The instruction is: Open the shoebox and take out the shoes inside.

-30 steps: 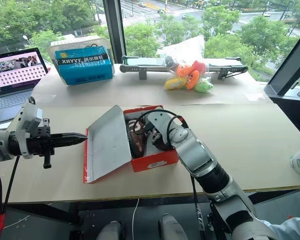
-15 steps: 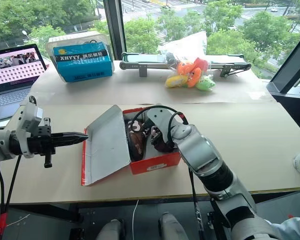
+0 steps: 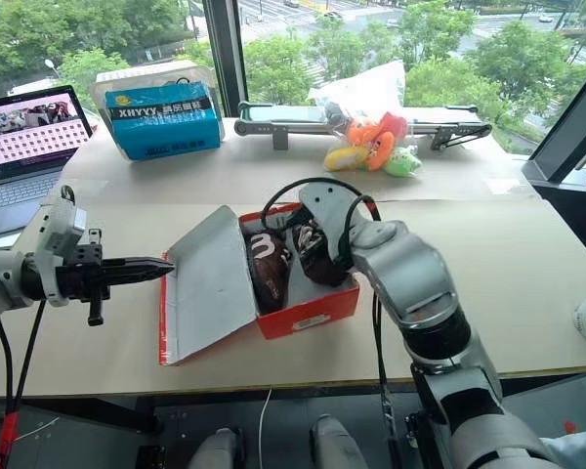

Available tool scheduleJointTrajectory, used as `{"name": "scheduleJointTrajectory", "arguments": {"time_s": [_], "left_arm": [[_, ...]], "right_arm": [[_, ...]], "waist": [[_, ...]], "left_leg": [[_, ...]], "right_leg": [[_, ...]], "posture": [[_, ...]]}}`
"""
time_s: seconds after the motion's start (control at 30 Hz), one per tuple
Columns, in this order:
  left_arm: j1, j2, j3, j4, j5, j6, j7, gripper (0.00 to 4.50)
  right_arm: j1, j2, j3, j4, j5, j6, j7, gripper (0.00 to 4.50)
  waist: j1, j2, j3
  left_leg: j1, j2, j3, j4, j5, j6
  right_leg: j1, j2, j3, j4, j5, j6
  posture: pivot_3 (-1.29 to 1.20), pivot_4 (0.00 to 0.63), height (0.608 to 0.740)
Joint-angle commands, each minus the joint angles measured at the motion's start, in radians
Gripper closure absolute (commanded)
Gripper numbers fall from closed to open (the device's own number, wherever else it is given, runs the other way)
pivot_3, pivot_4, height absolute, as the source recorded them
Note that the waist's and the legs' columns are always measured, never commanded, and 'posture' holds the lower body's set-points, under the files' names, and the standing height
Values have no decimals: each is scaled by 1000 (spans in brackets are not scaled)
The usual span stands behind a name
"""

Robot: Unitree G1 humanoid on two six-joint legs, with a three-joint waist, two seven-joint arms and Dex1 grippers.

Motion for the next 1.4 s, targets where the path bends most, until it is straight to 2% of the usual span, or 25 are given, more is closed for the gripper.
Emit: {"name": "scheduleJointTrajectory", "arguments": {"time_s": [0.03,0.13,0.47,0.63,0.7,1.0,1.07,1.13,1.23,1.27,1.4], "left_arm": [[-32,1,2,8,8,-35,-16,4500],[-42,-2,-5,17,13,-39,-19,4500],[-52,-1,-10,25,16,-48,-20,4500],[-48,2,-6,21,16,-45,-19,4500],[-47,2,-5,21,15,-44,-19,4500],[-48,0,-10,26,19,-49,-24,4500],[-50,-2,-11,25,20,-49,-25,4500],[-52,-5,-13,23,19,-51,-26,4500],[-56,-8,-15,18,17,-51,-29,4500],[-57,-9,-16,12,13,-49,-30,4500],[-64,-15,-21,-7,6,-43,-28,4500]], "right_arm": [[-52,44,-185,-41,55,7,19,4383],[-31,47,-229,-27,82,7,15,4383],[158,200,-366,18,154,7,-12,4383],[132,234,-438,23,172,7,-21,4383],[77,236,-485,15,211,7,-10,4383],[-51,62,-635,107,397,7,-1,4383],[-51,10,-645,146,399,7,-3,4383],[-16,-98,-606,209,351,-59,13,4383],[34,-198,-567,333,323,-188,61,4383],[70,-244,-513,382,290,-274,100,4383],[130,-313,-412,621,208,-519,201,4383]], "waist": [[-1,0,0],[1,0,0],[-5,0,0],[-4,0,0],[-4,1,0],[3,3,2],[2,3,2],[2,4,2],[4,4,2],[3,4,2],[-4,4,3]], "left_leg": [[0,0,0,0,0,0],[0,0,0,0,0,0],[0,0,0,0,0,0],[1,0,-1,0,0,0],[1,0,0,1,0,0],[-1,0,-1,1,0,0],[-1,0,0,1,0,0],[-1,0,-1,0,0,0],[-1,-1,-1,1,0,0],[-1,-1,0,1,0,0],[0,-1,0,1,0,0]], "right_leg": [[0,0,0,0,0,0],[0,0,0,0,0,0],[0,0,0,1,0,0],[0,0,0,2,0,0],[0,0,0,2,0,0],[1,0,-1,0,0,1],[1,0,0,-1,1,1],[1,0,0,-1,0,1],[1,-1,0,-2,0,1],[1,-1,0,-3,0,1],[2,0,1,-3,1,1]], "posture": [[0,150,736],[0,150,736],[0,150,736],[0,150,736],[0,150,736],[0,150,736],[0,150,736],[0,150,736],[0,150,736],[0,150,736],[0,150,736]]}}
